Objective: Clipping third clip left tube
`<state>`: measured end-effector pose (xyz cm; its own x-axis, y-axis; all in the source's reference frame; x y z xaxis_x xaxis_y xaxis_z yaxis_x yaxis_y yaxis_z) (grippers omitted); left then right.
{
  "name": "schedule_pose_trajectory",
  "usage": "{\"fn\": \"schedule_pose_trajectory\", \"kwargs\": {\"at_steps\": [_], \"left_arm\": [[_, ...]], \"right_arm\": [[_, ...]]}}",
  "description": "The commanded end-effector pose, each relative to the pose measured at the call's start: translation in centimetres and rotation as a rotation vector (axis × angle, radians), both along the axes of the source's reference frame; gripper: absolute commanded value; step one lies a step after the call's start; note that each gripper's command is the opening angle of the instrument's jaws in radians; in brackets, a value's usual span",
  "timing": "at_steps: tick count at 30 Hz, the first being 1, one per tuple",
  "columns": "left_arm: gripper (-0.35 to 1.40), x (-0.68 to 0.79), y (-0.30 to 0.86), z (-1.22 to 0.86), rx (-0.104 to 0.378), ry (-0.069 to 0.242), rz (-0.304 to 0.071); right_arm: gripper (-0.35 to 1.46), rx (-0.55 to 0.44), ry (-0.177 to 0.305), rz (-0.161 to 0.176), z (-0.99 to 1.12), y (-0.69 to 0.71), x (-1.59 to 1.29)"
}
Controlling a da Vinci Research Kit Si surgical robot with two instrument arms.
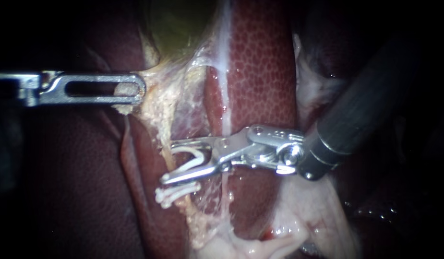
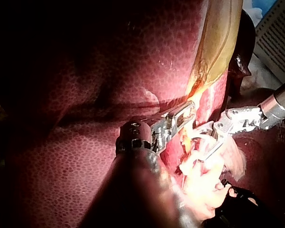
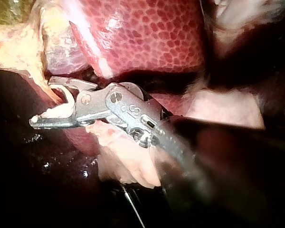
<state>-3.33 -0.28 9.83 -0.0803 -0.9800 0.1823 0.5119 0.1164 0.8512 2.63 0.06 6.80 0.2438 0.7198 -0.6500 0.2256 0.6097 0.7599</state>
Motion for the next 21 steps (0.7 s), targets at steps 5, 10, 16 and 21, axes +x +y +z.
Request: {"fn": "schedule_pose_trajectory", "kwargs": {"at_steps": [5,10,16,21], "left_arm": [[-0.35,0.00,0.00,0.00,0.000,0.001,0.000],[-0.35,0.00,0.00,0.00,0.000,0.001,-0.001],[-0.35,-0.01,0.00,0.00,0.000,0.001,-0.001],[-0.35,-0.01,0.00,0.00,0.000,0.001,-0.001]], "right_arm": [[0.54,0.030,0.025,0.003,0.01,0.01,0.03],[0.54,0.056,0.049,-0.003,0.03,0.02,0.04],[0.54,0.062,0.052,-0.005,0.03,0.02,0.06],[0.54,0.063,0.059,-0.019,0.07,-0.04,0.09]]}}
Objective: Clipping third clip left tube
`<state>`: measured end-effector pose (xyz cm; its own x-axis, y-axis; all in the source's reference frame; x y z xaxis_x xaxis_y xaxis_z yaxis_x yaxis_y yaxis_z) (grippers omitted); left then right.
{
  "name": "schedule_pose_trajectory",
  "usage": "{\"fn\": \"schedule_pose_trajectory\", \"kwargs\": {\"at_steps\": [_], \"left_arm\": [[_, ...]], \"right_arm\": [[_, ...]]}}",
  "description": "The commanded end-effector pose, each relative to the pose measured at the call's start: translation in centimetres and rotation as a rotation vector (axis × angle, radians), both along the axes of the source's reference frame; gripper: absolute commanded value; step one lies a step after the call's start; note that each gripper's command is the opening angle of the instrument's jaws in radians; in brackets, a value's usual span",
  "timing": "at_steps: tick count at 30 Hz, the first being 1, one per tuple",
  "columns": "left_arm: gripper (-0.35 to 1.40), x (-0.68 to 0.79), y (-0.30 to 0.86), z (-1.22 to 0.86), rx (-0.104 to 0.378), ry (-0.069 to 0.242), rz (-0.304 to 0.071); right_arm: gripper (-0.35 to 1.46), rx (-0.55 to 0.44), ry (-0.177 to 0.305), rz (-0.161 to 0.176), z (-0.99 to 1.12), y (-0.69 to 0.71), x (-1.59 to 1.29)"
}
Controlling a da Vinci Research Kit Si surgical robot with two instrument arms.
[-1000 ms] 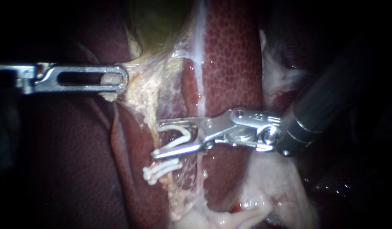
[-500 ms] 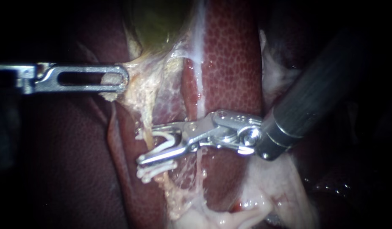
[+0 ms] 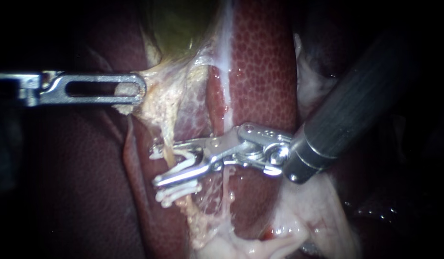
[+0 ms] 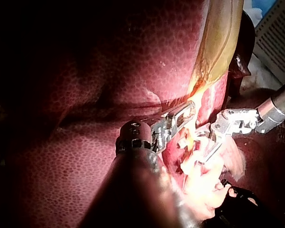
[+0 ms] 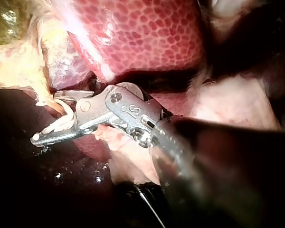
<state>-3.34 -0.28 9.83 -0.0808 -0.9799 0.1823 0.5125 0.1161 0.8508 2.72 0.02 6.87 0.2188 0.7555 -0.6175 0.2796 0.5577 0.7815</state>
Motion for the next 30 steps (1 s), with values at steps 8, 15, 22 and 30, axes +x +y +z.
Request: {"fn": "schedule_pose_trajectory", "kwargs": {"at_steps": [8,15,22,30], "left_arm": [[-0.35,0.00,0.00,0.00,0.000,0.000,0.000],[-0.35,-0.02,-0.01,0.02,-0.001,-0.001,0.001],[-0.35,-0.02,-0.02,0.02,-0.001,-0.001,0.001],[-0.35,-0.02,-0.02,0.02,-0.001,-0.001,0.001]], "right_arm": [[0.54,0.004,0.003,-0.012,0.06,-0.10,0.06],[0.53,0.005,0.002,-0.010,0.05,-0.08,0.08],[0.52,0.011,0.007,-0.006,0.01,-0.02,0.08],[0.49,0.018,0.014,-0.002,-0.04,0.05,0.04]]}}
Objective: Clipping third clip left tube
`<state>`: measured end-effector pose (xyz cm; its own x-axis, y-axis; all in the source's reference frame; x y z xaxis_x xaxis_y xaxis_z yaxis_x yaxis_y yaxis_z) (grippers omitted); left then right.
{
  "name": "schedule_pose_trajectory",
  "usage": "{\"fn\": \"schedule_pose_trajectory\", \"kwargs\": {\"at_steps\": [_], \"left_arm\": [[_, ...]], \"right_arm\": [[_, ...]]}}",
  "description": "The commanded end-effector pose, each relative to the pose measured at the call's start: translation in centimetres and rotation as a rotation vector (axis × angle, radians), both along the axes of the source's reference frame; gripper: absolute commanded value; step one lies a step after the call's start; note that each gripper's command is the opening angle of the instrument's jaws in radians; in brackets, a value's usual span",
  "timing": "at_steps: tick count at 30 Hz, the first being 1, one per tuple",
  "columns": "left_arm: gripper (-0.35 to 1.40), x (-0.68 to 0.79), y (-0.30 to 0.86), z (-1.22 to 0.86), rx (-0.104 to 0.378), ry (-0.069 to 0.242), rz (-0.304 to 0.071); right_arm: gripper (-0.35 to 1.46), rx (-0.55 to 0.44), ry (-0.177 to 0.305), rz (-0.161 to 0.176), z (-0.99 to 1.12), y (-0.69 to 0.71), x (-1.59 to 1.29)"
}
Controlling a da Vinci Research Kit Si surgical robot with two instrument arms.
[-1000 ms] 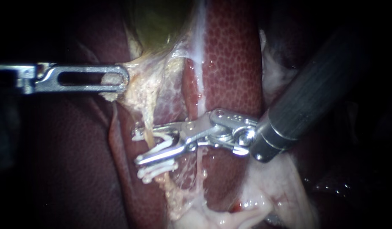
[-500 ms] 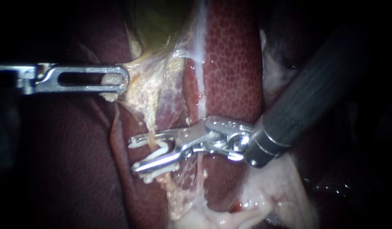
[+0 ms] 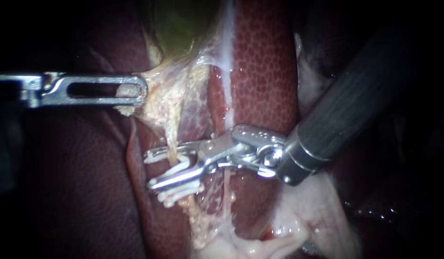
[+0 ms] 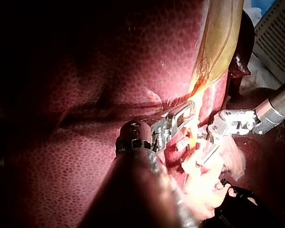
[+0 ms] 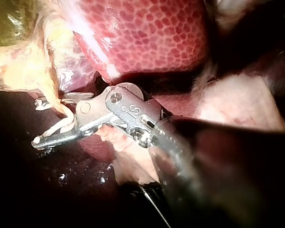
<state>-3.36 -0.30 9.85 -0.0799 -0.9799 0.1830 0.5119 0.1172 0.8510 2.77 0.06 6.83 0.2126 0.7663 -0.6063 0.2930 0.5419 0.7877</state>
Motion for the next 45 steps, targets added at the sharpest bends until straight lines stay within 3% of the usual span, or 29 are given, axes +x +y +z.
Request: {"fn": "schedule_pose_trajectory", "kwargs": {"at_steps": [1,17,19,23,24,45], "left_arm": [[-0.35,0.00,0.00,0.00,0.000,0.000,0.000],[-0.35,0.01,0.00,0.00,0.000,-0.001,0.001],[-0.35,0.01,0.00,0.00,0.000,-0.001,0.001],[-0.35,0.01,0.00,0.00,0.000,-0.001,0.001],[-0.35,0.02,0.00,0.00,0.000,-0.001,0.001],[-0.35,0.02,0.00,0.00,0.000,-0.001,0.001]], "right_arm": [[0.48,0.000,-0.001,0.001,0.00,0.01,-0.01],[0.29,0.007,0.004,-0.002,-0.05,0.10,-0.06],[0.16,0.008,0.004,-0.003,-0.06,0.12,-0.08],[-0.33,0.008,0.003,-0.002,-0.04,0.13,-0.12],[-0.35,0.007,0.000,0.002,-0.04,0.13,-0.13],[-0.35,0.028,-0.011,0.009,0.02,0.14,-0.18]]}}
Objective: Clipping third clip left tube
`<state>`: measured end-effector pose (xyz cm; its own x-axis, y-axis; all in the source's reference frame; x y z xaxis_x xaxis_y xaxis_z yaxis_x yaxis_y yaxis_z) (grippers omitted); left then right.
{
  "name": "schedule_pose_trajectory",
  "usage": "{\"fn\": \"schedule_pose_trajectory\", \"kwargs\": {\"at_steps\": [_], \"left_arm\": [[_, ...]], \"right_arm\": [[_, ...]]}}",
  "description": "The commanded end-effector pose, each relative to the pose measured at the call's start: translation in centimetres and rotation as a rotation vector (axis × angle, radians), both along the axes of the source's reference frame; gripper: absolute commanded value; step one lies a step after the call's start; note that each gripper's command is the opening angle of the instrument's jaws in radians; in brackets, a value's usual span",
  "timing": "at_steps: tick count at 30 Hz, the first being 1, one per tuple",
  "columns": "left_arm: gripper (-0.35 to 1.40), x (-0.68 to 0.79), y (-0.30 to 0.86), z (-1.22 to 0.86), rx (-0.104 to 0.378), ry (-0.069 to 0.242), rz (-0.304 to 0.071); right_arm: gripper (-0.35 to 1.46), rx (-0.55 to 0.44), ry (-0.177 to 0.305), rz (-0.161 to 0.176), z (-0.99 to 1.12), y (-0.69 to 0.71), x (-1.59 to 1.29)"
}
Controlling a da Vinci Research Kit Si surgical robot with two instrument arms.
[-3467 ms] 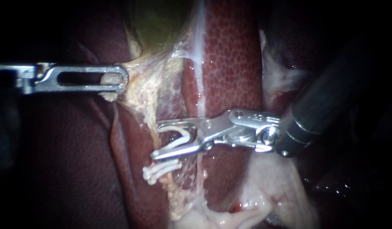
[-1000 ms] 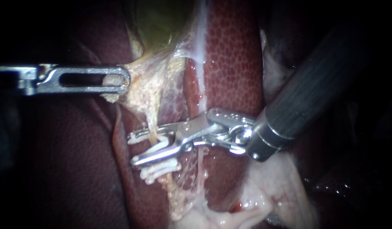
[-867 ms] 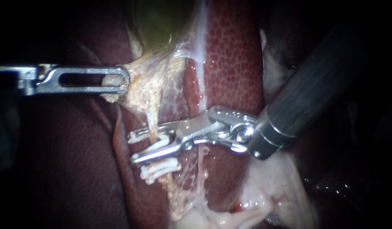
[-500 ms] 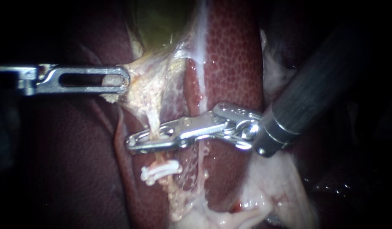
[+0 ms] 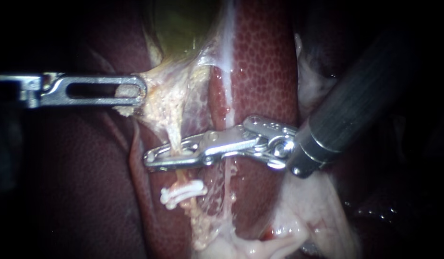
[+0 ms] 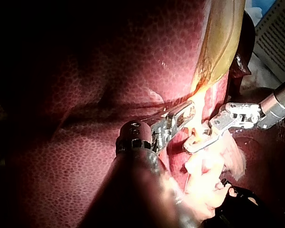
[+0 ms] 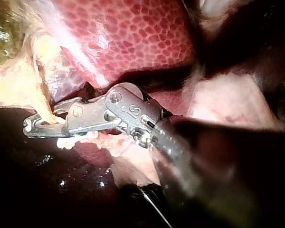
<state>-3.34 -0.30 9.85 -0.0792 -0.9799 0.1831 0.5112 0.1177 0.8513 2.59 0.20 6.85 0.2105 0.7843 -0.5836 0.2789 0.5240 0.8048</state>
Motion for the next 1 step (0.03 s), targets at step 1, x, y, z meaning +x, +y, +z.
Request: {"fn": "schedule_pose_trajectory", "kwargs": {"at_steps": [1], "left_arm": [[-0.35,0.00,0.00,0.00,0.000,0.000,0.000]], "right_arm": [[-0.35,0.001,0.000,-0.002,0.01,0.00,-0.01]]}}
